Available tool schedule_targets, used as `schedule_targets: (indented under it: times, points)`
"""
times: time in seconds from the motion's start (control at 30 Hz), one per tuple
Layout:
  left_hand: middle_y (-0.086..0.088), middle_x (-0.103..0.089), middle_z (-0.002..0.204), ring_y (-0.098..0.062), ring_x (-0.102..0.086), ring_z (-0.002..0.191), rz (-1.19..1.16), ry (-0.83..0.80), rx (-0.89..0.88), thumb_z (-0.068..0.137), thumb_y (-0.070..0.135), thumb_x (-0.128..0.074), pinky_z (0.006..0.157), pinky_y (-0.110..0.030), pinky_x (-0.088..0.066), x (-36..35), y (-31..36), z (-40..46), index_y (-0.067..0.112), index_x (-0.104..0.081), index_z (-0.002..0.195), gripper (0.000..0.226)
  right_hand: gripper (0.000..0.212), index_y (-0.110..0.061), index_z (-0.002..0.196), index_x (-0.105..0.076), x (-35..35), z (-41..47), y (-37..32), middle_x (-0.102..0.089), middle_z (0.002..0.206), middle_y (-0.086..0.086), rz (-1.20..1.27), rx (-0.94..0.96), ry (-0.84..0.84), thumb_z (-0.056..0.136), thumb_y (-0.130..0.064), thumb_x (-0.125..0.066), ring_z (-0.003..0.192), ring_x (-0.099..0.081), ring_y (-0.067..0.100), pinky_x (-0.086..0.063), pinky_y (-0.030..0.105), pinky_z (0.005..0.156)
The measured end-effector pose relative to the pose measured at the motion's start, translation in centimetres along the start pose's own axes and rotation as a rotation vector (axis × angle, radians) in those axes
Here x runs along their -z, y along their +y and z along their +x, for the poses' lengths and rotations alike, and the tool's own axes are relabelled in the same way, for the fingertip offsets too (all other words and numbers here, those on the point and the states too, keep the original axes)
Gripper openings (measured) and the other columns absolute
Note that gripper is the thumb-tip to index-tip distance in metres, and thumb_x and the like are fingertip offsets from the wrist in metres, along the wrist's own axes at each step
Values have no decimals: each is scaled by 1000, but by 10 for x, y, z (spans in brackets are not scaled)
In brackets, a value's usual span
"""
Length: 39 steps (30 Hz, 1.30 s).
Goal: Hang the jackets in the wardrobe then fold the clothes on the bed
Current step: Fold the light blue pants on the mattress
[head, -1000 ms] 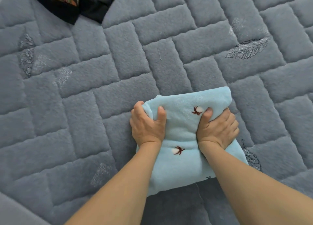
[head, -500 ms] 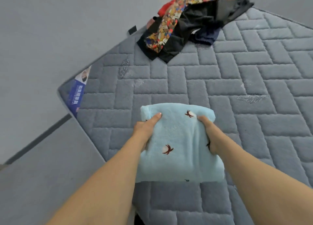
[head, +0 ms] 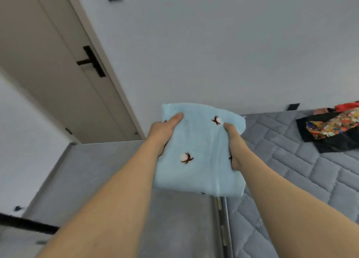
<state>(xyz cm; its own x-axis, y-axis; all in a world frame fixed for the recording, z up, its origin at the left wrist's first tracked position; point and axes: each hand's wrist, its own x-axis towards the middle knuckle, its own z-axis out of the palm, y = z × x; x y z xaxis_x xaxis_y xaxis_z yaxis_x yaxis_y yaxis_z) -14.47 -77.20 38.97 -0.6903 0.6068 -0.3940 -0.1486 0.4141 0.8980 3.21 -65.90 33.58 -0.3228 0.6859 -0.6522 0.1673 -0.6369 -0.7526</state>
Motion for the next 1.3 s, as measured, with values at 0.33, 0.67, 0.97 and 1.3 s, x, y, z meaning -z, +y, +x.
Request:
schedule_targets:
  times: [0.33,0.67,0.97,1.3]
  points:
    - [-1,-77,89,-22,-74,80,-312,418,-62,56,63,-83,84,-39,-58,307,-18,-117,14,-70,106,71,65,-23,106,-63,-284,-140,30,-71,95,2,-291,150,-418,66,-74,-55,83,-67,25,-46,31,61]
    - [-1,-76,76,-19,-74,67,-569,961,-158,63,54,-85,50,-24,-55,501,-92,-297,11,-68,96,56,58,-22,109,-65,-481,-308,111,-75,94,3,-612,161,-1015,75,-68,-61,81,-71,24,-50,30,59]
    - [-1,-76,80,-22,-74,70,-652,1339,-186,63,59,-82,60,-31,-59,558,-132,-436,19,-66,96,54,62,-16,116,-67,-549,-426,164,-73,108,10,-753,-7,-1592,65,-49,-78,93,-72,29,-58,37,69]
    - [-7,-76,97,-28,-73,89,-616,1420,-146,69,58,-80,90,-45,-56,601,-136,-530,13,-69,111,63,48,-9,115,-67,-613,-529,203,-74,101,12,-668,80,-1686,78,-38,-77,91,-72,33,-56,48,86]
